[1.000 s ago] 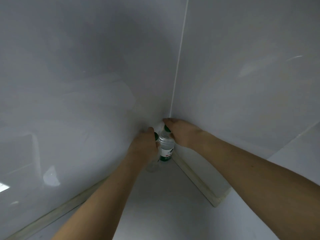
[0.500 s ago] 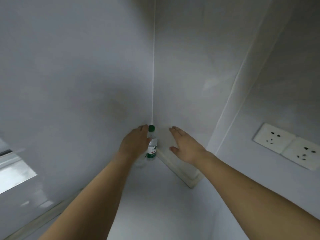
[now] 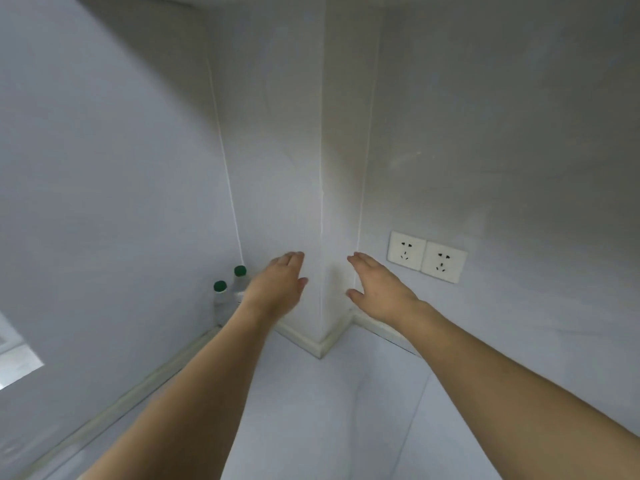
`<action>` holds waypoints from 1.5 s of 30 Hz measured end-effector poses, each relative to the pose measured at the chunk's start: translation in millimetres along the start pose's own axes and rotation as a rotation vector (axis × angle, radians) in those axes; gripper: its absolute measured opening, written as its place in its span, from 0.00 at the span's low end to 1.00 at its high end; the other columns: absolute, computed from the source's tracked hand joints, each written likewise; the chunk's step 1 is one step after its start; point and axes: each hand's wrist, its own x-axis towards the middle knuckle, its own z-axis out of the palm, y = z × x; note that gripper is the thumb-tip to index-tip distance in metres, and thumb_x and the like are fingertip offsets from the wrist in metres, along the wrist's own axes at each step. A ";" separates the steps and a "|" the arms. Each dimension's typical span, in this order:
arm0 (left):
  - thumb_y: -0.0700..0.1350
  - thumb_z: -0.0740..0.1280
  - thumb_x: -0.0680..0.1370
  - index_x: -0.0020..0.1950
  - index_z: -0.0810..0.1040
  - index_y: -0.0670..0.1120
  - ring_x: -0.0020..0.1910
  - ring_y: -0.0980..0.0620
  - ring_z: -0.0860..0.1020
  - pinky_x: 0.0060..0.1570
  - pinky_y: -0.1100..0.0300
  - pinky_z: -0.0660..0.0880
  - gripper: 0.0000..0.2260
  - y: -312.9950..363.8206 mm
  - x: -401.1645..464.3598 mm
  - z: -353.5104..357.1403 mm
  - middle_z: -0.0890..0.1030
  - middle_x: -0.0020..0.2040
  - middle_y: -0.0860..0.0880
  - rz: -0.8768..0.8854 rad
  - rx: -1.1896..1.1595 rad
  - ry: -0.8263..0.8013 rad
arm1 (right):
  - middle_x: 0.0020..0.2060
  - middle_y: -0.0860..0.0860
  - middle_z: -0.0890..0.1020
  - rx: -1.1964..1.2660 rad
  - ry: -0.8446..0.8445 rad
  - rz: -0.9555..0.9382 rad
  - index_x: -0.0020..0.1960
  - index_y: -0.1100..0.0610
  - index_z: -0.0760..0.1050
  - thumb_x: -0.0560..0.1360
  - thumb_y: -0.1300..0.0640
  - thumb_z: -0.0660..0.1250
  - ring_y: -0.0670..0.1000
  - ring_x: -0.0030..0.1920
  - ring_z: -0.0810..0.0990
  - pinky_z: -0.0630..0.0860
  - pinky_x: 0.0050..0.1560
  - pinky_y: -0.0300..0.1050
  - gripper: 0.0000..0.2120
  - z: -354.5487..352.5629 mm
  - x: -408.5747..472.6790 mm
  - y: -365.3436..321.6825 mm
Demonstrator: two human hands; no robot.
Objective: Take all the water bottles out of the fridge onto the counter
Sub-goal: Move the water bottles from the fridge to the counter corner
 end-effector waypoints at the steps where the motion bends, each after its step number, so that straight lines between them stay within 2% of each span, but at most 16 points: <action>1: 0.49 0.57 0.83 0.79 0.56 0.44 0.75 0.46 0.61 0.71 0.53 0.60 0.25 14.1 -1.1 -0.6 0.61 0.78 0.45 0.025 0.002 0.006 | 0.78 0.50 0.52 0.001 0.015 0.016 0.79 0.55 0.51 0.80 0.53 0.62 0.50 0.77 0.53 0.53 0.74 0.43 0.32 -7.1 -10.3 7.5; 14: 0.48 0.58 0.83 0.78 0.58 0.46 0.74 0.48 0.62 0.70 0.53 0.63 0.24 215.8 -2.6 26.8 0.62 0.77 0.48 0.319 -0.040 -0.010 | 0.78 0.50 0.54 -0.012 0.129 0.326 0.79 0.54 0.53 0.80 0.52 0.62 0.50 0.77 0.54 0.54 0.74 0.44 0.31 -88.0 -171.0 136.3; 19: 0.48 0.58 0.83 0.77 0.58 0.45 0.74 0.48 0.63 0.69 0.52 0.65 0.24 282.2 -7.5 45.9 0.62 0.77 0.48 0.495 -0.053 -0.074 | 0.78 0.50 0.55 -0.014 0.192 0.459 0.78 0.54 0.53 0.80 0.53 0.62 0.50 0.76 0.56 0.56 0.74 0.44 0.31 -110.9 -227.1 163.7; 24: 0.48 0.58 0.83 0.78 0.58 0.45 0.74 0.47 0.63 0.68 0.54 0.65 0.24 365.4 -3.4 51.6 0.62 0.77 0.48 0.702 -0.123 -0.073 | 0.78 0.49 0.55 -0.048 0.291 0.654 0.78 0.53 0.53 0.80 0.53 0.62 0.50 0.76 0.57 0.59 0.74 0.45 0.31 -141.6 -292.5 188.4; 27: 0.48 0.58 0.83 0.78 0.58 0.46 0.74 0.48 0.63 0.68 0.55 0.64 0.24 414.9 -13.5 59.6 0.62 0.77 0.48 0.872 -0.143 -0.102 | 0.78 0.49 0.55 -0.090 0.355 0.773 0.78 0.53 0.54 0.80 0.53 0.62 0.51 0.76 0.57 0.60 0.73 0.46 0.30 -155.2 -330.2 195.4; 31: 0.49 0.58 0.83 0.78 0.58 0.45 0.74 0.48 0.62 0.69 0.54 0.64 0.24 459.0 -34.7 69.0 0.62 0.77 0.48 1.000 -0.168 -0.140 | 0.78 0.50 0.55 -0.117 0.362 0.903 0.78 0.54 0.54 0.79 0.53 0.62 0.51 0.76 0.57 0.60 0.73 0.46 0.31 -162.3 -379.9 198.0; 38: 0.49 0.57 0.83 0.77 0.59 0.46 0.74 0.48 0.63 0.69 0.55 0.63 0.24 539.7 -98.0 53.7 0.62 0.77 0.49 1.151 -0.222 -0.154 | 0.78 0.51 0.55 -0.172 0.458 1.073 0.78 0.56 0.54 0.80 0.54 0.62 0.51 0.76 0.57 0.58 0.72 0.43 0.30 -188.1 -493.7 181.3; 45: 0.50 0.57 0.83 0.78 0.58 0.46 0.74 0.48 0.62 0.70 0.53 0.63 0.24 632.6 -201.7 31.2 0.62 0.77 0.49 1.323 -0.281 -0.146 | 0.77 0.51 0.56 -0.184 0.529 1.228 0.78 0.55 0.55 0.80 0.54 0.62 0.52 0.76 0.58 0.58 0.73 0.45 0.30 -206.7 -629.5 161.3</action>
